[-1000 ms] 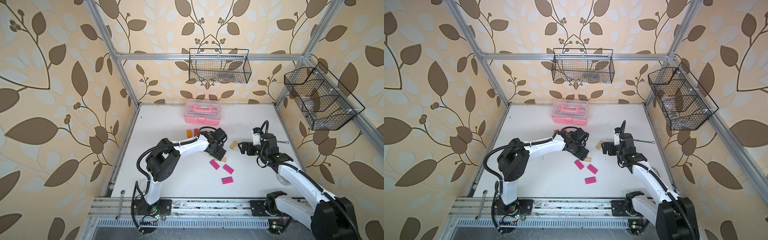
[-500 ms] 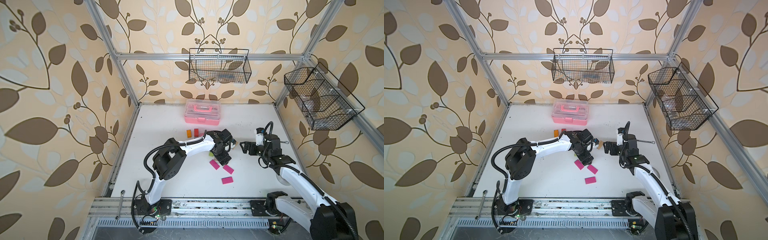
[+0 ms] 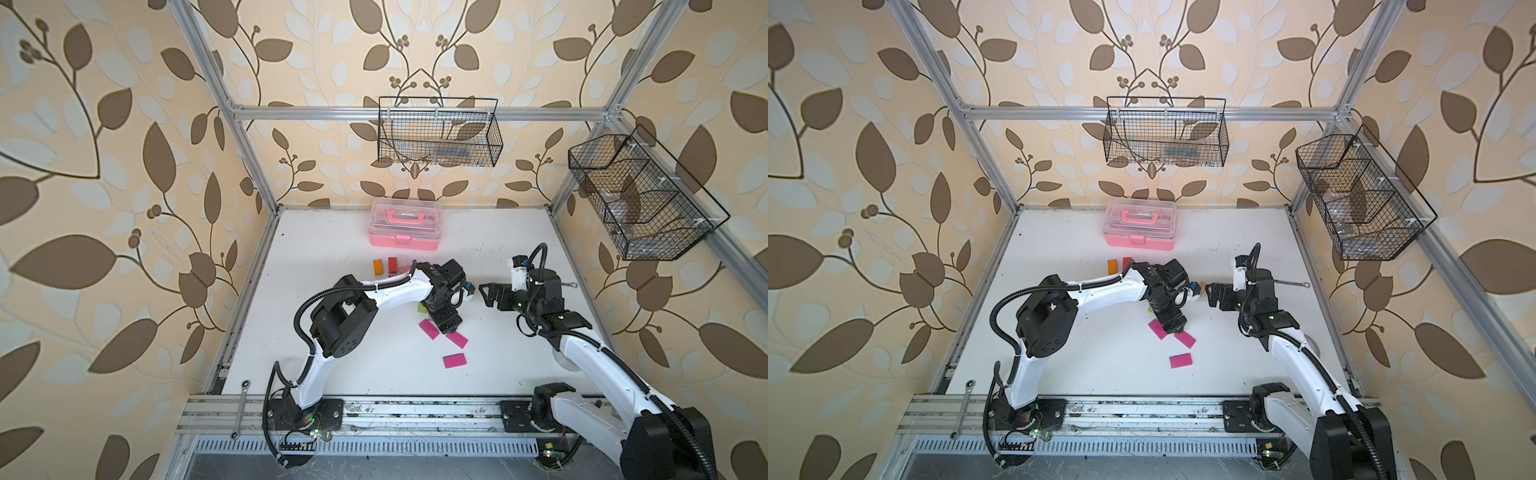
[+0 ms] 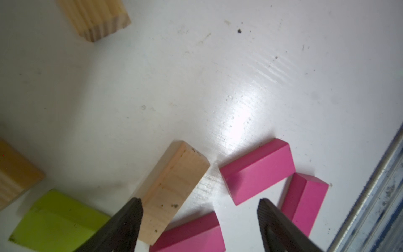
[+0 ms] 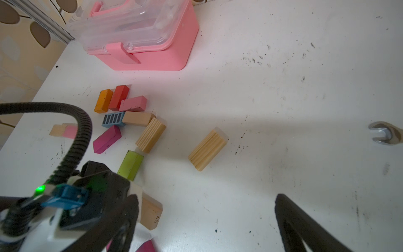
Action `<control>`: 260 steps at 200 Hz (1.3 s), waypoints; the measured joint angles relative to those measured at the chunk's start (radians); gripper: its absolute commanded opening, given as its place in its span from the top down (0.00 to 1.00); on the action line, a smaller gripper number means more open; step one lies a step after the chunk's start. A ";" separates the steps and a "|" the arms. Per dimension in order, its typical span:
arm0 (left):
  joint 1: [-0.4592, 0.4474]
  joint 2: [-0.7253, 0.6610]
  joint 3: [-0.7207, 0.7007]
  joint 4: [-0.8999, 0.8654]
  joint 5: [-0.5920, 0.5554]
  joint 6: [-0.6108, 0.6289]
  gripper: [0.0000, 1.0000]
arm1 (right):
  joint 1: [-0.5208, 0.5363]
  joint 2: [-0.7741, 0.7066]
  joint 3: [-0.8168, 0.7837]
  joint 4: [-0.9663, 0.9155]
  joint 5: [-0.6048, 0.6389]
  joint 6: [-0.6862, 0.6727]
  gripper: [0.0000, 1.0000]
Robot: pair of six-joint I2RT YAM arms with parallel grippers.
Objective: Assemble the number 7 with building blocks
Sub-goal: Pick up the building block from the center of the board.
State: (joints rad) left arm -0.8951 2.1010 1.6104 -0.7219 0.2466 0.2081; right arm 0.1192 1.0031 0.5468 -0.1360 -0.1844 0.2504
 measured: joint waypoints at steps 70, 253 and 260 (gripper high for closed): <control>0.007 0.032 0.003 0.007 -0.037 -0.011 0.22 | 0.010 -0.018 -0.009 0.009 -0.008 -0.001 0.02; 0.131 -0.036 -0.022 0.006 -0.240 -0.197 0.32 | 0.033 -0.018 -0.010 0.021 -0.027 -0.008 0.02; 0.131 -0.031 -0.022 0.006 -0.240 -0.199 0.32 | 0.038 -0.018 -0.010 0.023 -0.030 -0.008 0.02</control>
State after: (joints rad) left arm -0.7639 2.0701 1.5883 -0.7162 0.0067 0.0090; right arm 0.1570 0.9855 0.5373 -0.1135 -0.2142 0.2420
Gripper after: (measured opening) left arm 0.685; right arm 0.979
